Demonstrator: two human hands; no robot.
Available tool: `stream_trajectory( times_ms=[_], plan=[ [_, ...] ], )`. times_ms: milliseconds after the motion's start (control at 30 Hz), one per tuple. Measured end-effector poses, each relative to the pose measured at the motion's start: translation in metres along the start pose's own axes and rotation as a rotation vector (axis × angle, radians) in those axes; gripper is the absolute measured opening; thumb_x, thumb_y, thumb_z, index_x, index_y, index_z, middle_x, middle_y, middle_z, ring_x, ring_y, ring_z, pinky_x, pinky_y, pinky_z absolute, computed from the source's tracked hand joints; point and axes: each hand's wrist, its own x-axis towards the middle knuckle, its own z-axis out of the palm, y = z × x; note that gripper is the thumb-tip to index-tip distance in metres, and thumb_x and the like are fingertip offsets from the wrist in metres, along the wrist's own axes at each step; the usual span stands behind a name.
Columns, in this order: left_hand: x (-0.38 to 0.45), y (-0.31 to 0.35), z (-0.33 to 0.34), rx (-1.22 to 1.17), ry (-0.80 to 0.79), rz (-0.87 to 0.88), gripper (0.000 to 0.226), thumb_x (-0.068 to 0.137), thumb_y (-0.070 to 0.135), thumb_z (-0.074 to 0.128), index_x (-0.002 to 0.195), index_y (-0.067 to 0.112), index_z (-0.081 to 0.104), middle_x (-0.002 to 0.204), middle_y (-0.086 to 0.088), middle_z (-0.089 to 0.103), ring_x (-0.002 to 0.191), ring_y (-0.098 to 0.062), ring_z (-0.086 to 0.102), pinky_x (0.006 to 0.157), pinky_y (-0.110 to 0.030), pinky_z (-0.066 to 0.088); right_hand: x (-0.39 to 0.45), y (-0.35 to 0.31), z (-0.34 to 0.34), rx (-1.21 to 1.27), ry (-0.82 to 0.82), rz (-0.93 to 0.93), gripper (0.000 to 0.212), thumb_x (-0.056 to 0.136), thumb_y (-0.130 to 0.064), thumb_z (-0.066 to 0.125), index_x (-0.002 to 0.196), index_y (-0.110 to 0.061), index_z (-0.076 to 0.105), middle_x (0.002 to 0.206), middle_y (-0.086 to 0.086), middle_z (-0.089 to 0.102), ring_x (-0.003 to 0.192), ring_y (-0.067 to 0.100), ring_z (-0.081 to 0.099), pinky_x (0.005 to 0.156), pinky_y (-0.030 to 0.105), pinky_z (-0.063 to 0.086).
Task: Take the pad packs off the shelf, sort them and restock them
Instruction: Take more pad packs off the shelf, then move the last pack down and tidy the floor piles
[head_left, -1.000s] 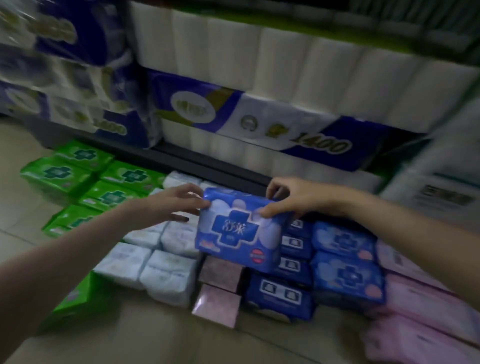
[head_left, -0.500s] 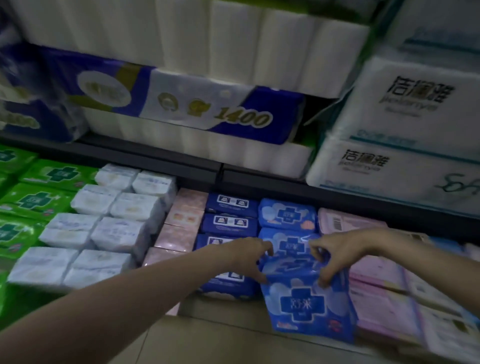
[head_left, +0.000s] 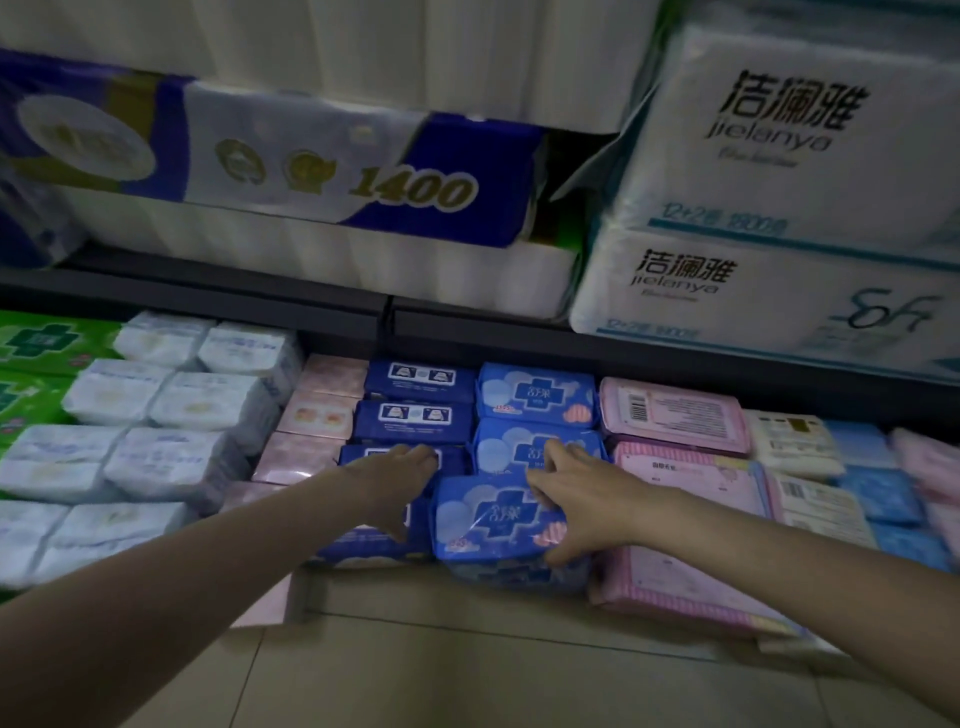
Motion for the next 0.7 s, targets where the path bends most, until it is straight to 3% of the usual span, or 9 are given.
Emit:
stream_trajectory(
  times_ms=[100, 200, 233, 300, 367, 467, 533, 600, 700],
  plan=[
    [-0.001, 0.009, -0.004, 0.018, -0.016, -0.005, 0.091, 0.081, 0.043, 0.068, 0.146, 0.007, 0.015, 0.150, -0.011, 0.015, 0.134, -0.031, 0.024, 0.108, -0.042, 0.033, -0.007, 0.007, 0.020, -0.310, -0.028, 0.009, 0.073, 0.076, -0.061, 0.060, 0.125, -0.009, 0.045, 0.130, 0.015, 0.036, 0.121, 0.030, 0.033, 0.098, 0.042, 0.031],
    [-0.001, 0.021, -0.008, -0.034, -0.017, -0.012, 0.079, 0.085, 0.050, 0.059, 0.144, 0.014, 0.022, 0.146, -0.015, 0.021, 0.131, -0.036, 0.027, 0.103, -0.047, 0.036, -0.014, 0.010, 0.031, -0.464, -0.060, 0.037, 0.089, 0.060, -0.082, 0.056, 0.111, -0.010, 0.062, 0.114, 0.018, 0.055, 0.107, 0.030, 0.052, 0.090, 0.044, 0.042],
    [-0.001, 0.023, -0.010, -0.037, -0.011, -0.011, 0.073, 0.087, 0.049, 0.056, 0.143, 0.014, 0.024, 0.145, -0.016, 0.022, 0.130, -0.037, 0.028, 0.102, -0.047, 0.037, -0.014, 0.011, 0.030, -0.483, -0.060, 0.029, 0.089, 0.060, -0.082, 0.056, 0.112, -0.010, 0.063, 0.115, 0.018, 0.055, 0.108, 0.030, 0.051, 0.092, 0.045, 0.041],
    [-0.004, 0.021, -0.019, 0.008, 0.024, 0.006, 0.064, 0.091, 0.042, 0.053, 0.143, 0.016, 0.026, 0.145, -0.014, 0.025, 0.130, -0.035, 0.030, 0.102, -0.046, 0.036, -0.013, 0.013, 0.025, -0.415, -0.046, -0.006, 0.083, 0.075, -0.071, 0.053, 0.130, -0.010, 0.047, 0.136, 0.016, 0.037, 0.128, 0.029, 0.031, 0.105, 0.046, 0.025],
    [-0.012, 0.018, -0.038, 0.084, 0.097, 0.012, 0.058, 0.093, 0.035, 0.050, 0.143, 0.018, 0.026, 0.147, -0.010, 0.025, 0.131, -0.032, 0.031, 0.103, -0.044, 0.032, -0.013, 0.013, 0.002, -0.271, -0.014, 0.033, 0.073, 0.080, -0.065, 0.052, 0.132, -0.014, 0.043, 0.137, 0.010, 0.031, 0.130, 0.026, 0.023, 0.107, 0.045, 0.018],
    [-0.031, 0.005, -0.083, 0.217, 0.336, -0.004, 0.052, 0.093, 0.029, 0.047, 0.141, 0.018, 0.030, 0.145, -0.005, 0.030, 0.129, -0.027, 0.036, 0.103, -0.039, 0.029, -0.013, 0.012, -0.058, -0.163, 0.204, 0.058, 0.051, 0.085, -0.054, 0.053, 0.122, -0.019, 0.046, 0.129, 0.005, 0.034, 0.124, 0.024, 0.028, 0.104, 0.040, 0.023],
    [-0.049, -0.008, -0.124, 0.290, 0.587, 0.036, 0.048, 0.083, 0.025, 0.055, 0.129, 0.016, 0.048, 0.131, -0.007, 0.048, 0.115, -0.027, 0.052, 0.094, -0.038, 0.040, -0.014, 0.009, -0.107, -0.096, 0.378, 0.076, 0.039, 0.088, -0.043, 0.053, 0.118, -0.019, 0.046, 0.124, 0.004, 0.035, 0.120, 0.023, 0.031, 0.099, 0.035, 0.029],
    [-0.078, -0.023, -0.174, 0.235, 0.846, 0.022, 0.038, 0.069, 0.024, 0.054, 0.105, 0.017, 0.064, 0.106, -0.004, 0.063, 0.089, -0.026, 0.065, 0.076, -0.034, 0.050, -0.021, 0.005, -0.166, -0.085, 0.550, 0.058, 0.032, 0.089, -0.035, 0.052, 0.117, -0.019, 0.047, 0.119, 0.001, 0.038, 0.116, 0.021, 0.035, 0.093, 0.032, 0.032],
    [-0.132, -0.047, -0.249, -0.025, 1.180, -0.051, 0.033, 0.079, 0.022, 0.046, 0.105, 0.016, 0.063, 0.108, -0.004, 0.059, 0.095, -0.025, 0.060, 0.081, -0.036, 0.046, -0.043, -0.009, -0.264, -0.014, 0.771, -0.009, 0.017, 0.092, -0.029, 0.051, 0.106, -0.019, 0.052, 0.105, -0.005, 0.042, 0.106, 0.015, 0.042, 0.088, 0.029, 0.038]
  ],
)
